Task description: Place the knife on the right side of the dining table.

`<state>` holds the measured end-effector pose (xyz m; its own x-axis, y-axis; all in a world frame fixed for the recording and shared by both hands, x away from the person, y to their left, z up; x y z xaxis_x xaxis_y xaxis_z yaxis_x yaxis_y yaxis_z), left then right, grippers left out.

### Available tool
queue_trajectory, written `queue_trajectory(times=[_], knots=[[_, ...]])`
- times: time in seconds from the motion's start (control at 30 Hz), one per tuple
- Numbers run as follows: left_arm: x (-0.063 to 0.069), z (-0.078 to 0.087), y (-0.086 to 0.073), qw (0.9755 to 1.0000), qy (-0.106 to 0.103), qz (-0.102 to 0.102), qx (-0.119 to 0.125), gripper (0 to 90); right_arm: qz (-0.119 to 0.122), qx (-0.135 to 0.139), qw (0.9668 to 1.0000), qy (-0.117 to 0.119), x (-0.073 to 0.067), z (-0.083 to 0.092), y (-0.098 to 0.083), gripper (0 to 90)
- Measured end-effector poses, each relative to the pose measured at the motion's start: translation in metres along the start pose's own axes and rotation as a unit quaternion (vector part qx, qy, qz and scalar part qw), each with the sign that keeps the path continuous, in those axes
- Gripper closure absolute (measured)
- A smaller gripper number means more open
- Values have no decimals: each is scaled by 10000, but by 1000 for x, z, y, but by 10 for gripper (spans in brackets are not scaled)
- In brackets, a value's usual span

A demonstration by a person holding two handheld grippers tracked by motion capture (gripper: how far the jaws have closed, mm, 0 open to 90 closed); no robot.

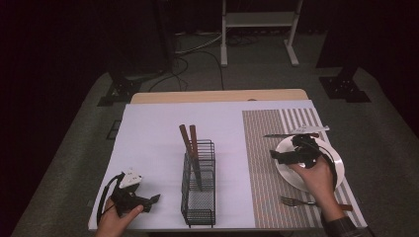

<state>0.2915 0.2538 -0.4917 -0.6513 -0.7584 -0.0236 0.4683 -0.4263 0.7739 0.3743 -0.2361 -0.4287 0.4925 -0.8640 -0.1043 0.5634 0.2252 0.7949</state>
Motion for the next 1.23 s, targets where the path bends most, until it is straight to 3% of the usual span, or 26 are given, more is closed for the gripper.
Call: queue_trajectory(times=[0.1, 0.13, 0.23, 0.27, 0.3, 0.6, 0.83, 1.03, 1.23], knots=[[0, 0, 0, 10000, 1, -13, -1, 0, 148, -79, 9996, 227, -17, -3, -4, 15], [0, 0, 0, 10000, 1, -13, -1, 0, 148, -79, 9996, 227, -17, -3, -4, 15], [0, 0, 0, 10000, 0, -12, -2, 0, 362, -170, 9981, 477, -41, -7, -9, 15], [0, 0, 0, 10000, 0, -12, -2, 0, 362, -170, 9981, 477, -41, -7, -9, 15], [0, 0, 0, 10000, -1, -12, -1, 0, 457, -213, 9968, 625, -52, -9, -11, 15], [0, 0, 0, 10000, 0, -15, -2, 0, 861, -495, 9889, 1110, -99, -20, -23, 15], [0, 0, 0, 10000, -3, -16, -5, 0, 1176, -716, 9812, 1354, -125, -28, -35, 15], [0, 0, 0, 10000, -2, -17, -5, 0, 1571, -963, 9717, 1480, -143, -36, -46, 15], [0, 0, 0, 10000, -2, -17, -9, 0, 1698, -1075, 9676, 1526, -153, -39, -52, 15]])
Point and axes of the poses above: each handheld gripper's, and its own axes: z roughly backward along the jaws, y roughly out of its top, x roughly to its right, the point moved 4 cm from there along -z, roughly forward along the jaws, and after that the axes turned 5 degrees about x, right-handed, at the moved point
